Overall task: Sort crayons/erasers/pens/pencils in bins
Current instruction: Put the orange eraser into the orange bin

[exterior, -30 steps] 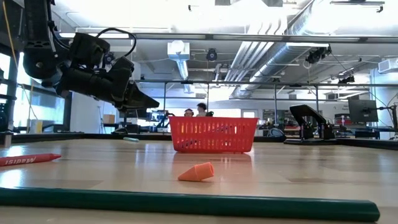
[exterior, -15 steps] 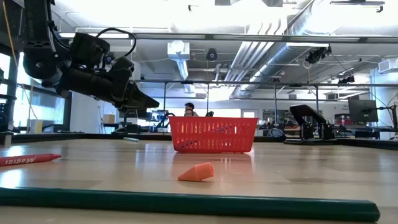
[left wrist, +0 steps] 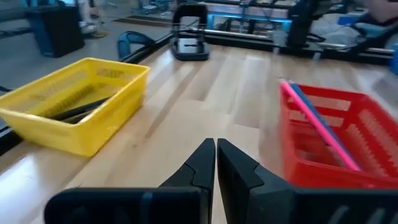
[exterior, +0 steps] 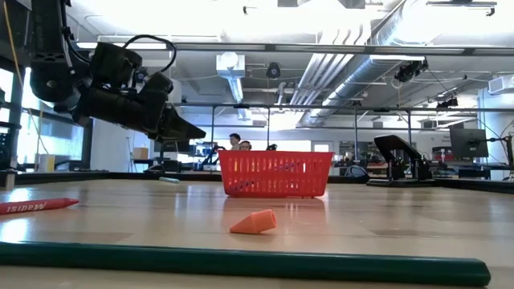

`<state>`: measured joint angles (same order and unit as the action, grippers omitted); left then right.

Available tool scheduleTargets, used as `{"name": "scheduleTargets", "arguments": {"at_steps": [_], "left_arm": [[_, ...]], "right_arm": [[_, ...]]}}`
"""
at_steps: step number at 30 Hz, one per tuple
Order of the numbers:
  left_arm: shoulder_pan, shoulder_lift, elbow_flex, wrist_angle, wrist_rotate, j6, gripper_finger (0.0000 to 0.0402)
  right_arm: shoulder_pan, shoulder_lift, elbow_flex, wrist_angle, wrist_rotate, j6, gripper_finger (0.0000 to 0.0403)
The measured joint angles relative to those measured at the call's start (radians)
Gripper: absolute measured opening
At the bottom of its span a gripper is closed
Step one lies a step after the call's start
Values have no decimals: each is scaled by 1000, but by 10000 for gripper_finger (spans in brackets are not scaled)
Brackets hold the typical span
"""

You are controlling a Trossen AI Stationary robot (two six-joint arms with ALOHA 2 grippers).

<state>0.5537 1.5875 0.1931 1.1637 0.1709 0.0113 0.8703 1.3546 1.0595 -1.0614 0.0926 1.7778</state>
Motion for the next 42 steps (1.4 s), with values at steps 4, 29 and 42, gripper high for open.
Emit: {"name": "scheduleTargets", "arguments": {"at_steps": [4,29,42], "left_arm": [[-7,0,0,3,64,13,7],[-660,-5,230,-417,-326,-94,7],[-984,265,660,-793,-495,-308,24]], "right_arm": [[-103,-70,-81,41,190,-269,15],[-779,-165,-559,1344,89,-1754,0],[-739,-165,-558,1388,52,-1838,0]]}}
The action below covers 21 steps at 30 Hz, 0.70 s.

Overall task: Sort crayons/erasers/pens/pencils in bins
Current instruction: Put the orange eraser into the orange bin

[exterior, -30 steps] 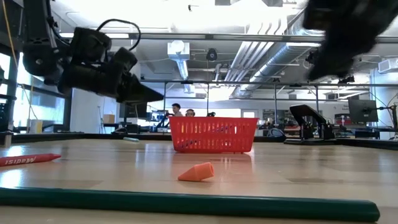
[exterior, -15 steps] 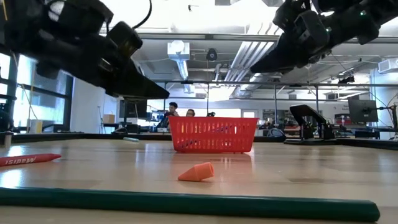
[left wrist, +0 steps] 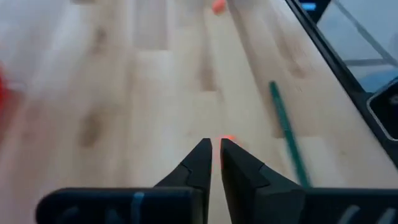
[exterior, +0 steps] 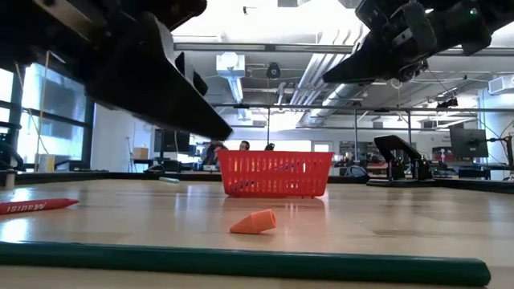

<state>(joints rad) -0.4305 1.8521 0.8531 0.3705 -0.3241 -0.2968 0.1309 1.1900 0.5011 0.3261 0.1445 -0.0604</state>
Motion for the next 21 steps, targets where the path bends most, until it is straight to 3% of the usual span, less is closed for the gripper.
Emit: {"name": "scheduleTargets", "arguments": {"at_steps": [6,10,21], "left_arm": [[-32,147,180,-111,-17,-99,64],[-42,186,251,-180,-92,-148,92],[-70,222,263,-190,-80,-201,118]], "right_arm": [[41,0,0,-7,-25,-32,0],[64,0,0,-7,-25,-39,0],[135,0,0,-8,-25,-54,0]]}}
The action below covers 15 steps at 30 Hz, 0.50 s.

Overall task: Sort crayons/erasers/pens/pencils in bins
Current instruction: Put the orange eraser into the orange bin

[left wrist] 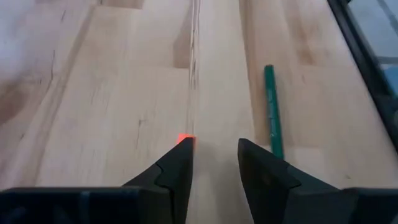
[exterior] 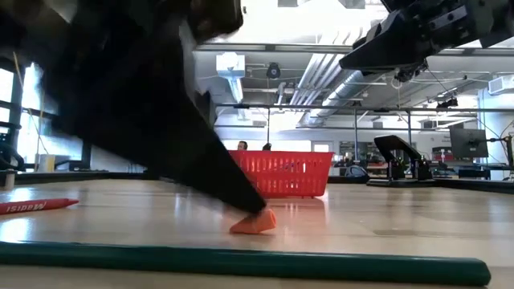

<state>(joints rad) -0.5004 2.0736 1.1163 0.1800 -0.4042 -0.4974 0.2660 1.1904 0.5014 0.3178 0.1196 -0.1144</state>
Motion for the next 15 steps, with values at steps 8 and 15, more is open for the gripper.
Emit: {"name": "scheduleTargets", "arguments": {"at_steps": [8,15], "left_arm": [[-1,40,4,18,-117,-46,99],[4,45,1,-4,-145,-7,66]], "right_arm": [[37,0,0,-1,0,0,0],[49,0,0,0,0,-8,0]]}}
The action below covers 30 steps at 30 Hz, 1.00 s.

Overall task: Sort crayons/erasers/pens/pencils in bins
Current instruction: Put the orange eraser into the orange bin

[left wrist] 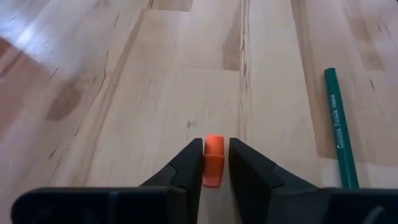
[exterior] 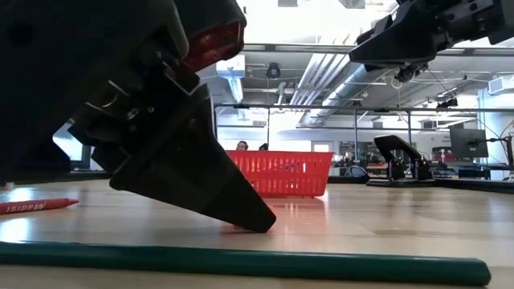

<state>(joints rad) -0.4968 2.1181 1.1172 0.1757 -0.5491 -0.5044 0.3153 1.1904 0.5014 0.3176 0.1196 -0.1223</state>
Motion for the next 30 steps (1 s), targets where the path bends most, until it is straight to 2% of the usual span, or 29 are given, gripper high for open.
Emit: {"name": "scheduleTargets", "arguments": {"at_steps": [6,13,17,23,30], "left_arm": [[13,-1,0,1,3,35,64],[15,-13,-1,-7,20,98,14],[16,-83,-4,-100,22,63,6],[-10,-277,-3,-383,51,-76,2],[-135,-478,-2,-765,182,-483,2]], "right_arm": [[0,0,0,0,0,-17,0],[-1,0,0,0,0,-18,0],[-1,0,0,0,0,-36,0],[-1,0,0,1,7,-36,0],[-1,0,0,1,8,-70,0]]}}
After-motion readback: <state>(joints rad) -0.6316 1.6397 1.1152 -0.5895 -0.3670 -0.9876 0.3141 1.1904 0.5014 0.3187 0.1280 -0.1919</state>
